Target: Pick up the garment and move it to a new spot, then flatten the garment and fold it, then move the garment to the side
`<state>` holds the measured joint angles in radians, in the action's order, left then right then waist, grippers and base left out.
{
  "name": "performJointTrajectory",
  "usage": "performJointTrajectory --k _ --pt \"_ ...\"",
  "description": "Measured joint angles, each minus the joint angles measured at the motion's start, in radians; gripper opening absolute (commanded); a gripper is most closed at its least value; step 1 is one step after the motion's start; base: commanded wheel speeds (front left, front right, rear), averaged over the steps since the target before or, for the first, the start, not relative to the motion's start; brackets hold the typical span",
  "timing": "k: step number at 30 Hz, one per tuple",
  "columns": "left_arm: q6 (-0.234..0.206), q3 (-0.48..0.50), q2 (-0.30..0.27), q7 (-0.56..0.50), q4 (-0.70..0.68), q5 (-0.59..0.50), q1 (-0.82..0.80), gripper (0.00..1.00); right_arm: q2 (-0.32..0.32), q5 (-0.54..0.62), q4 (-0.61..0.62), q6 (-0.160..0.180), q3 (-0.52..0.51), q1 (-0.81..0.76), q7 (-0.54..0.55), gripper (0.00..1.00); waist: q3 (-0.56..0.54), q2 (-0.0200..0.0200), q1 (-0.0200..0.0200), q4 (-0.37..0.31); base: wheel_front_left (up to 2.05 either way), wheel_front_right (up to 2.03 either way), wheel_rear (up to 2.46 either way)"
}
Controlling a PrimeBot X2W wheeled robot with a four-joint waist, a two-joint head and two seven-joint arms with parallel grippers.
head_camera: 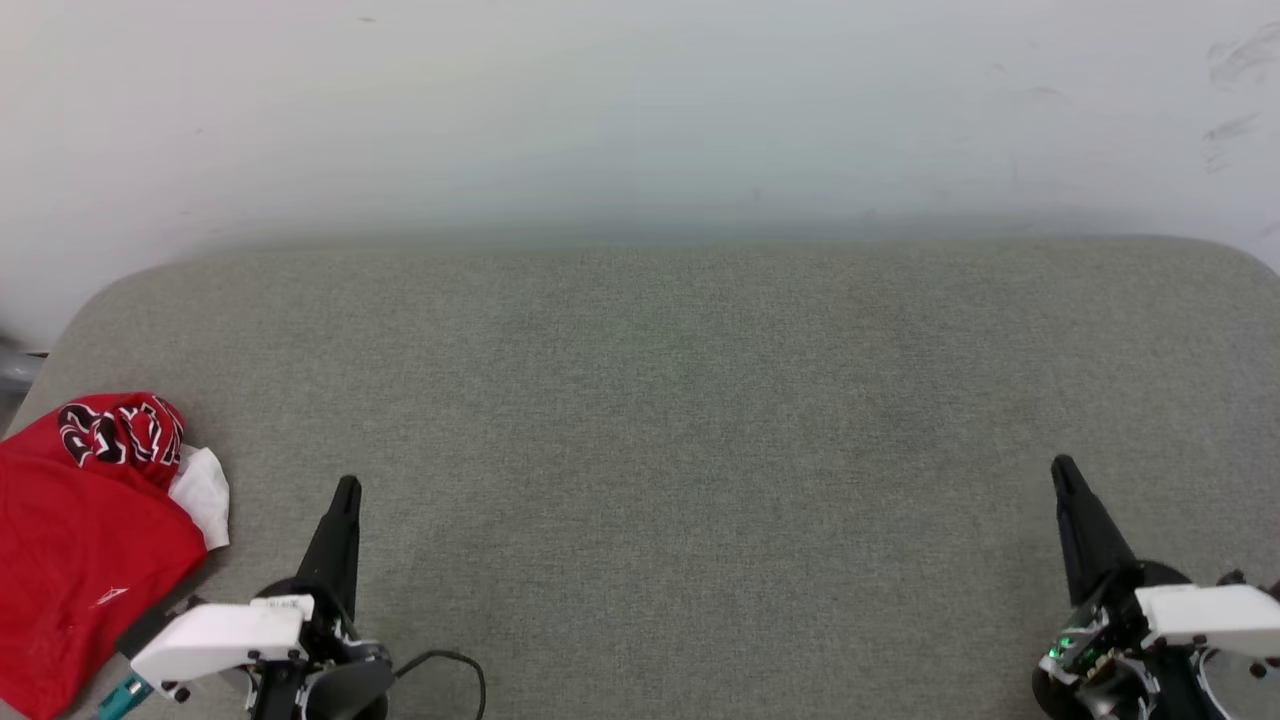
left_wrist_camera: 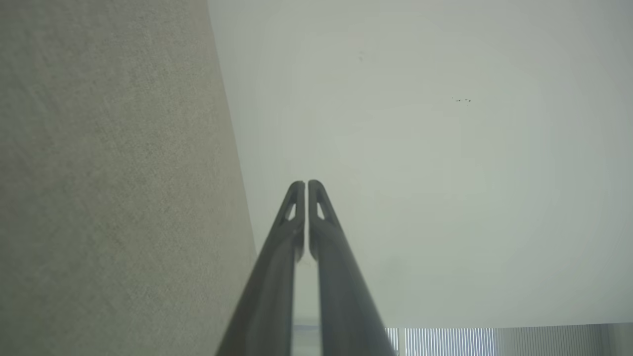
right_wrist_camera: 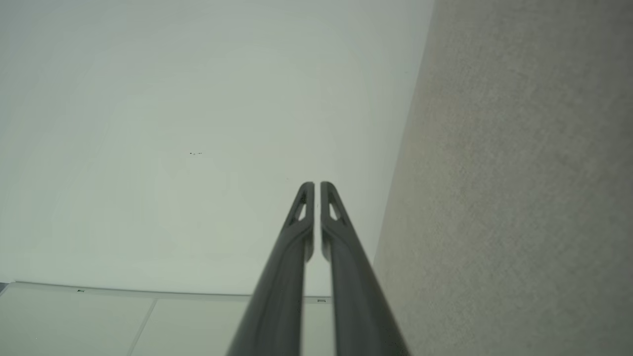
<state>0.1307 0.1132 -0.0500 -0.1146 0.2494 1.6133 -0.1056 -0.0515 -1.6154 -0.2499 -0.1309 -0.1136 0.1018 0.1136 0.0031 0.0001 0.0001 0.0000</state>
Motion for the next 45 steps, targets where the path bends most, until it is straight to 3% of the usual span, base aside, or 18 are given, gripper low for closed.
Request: performJointTrajectory --k 5,27,36,45 --pt "0.0 -0.012 0.003 0.009 0.024 0.0 0.031 1.0 0.002 0.0 -0.021 0.0 0.007 -0.032 -0.009 1.0 0.0 0.0 0.0 0.0 0.0 0.0 0.0" --pt "0.0 -0.125 0.003 0.111 -0.124 -0.051 0.041 1.0 0.003 0.069 0.107 0.0 0.065 -0.063 -0.111 1.0 -0.002 0.0 0.0 0.011 0.0 0.0 0.0" --pt "0.0 -0.182 -0.001 0.146 -0.168 -0.196 0.047 1.0 0.002 0.213 0.153 0.0 0.076 -0.067 -0.146 1.0 -0.003 0.0 0.0 0.017 0.0 0.0 0.0" --pt "0.0 -0.194 -0.002 0.177 -0.188 -0.415 0.056 1.0 -0.012 0.492 0.177 0.0 0.095 -0.076 -0.176 1.0 -0.002 0.0 0.0001 0.021 0.0 0.0 0.0"
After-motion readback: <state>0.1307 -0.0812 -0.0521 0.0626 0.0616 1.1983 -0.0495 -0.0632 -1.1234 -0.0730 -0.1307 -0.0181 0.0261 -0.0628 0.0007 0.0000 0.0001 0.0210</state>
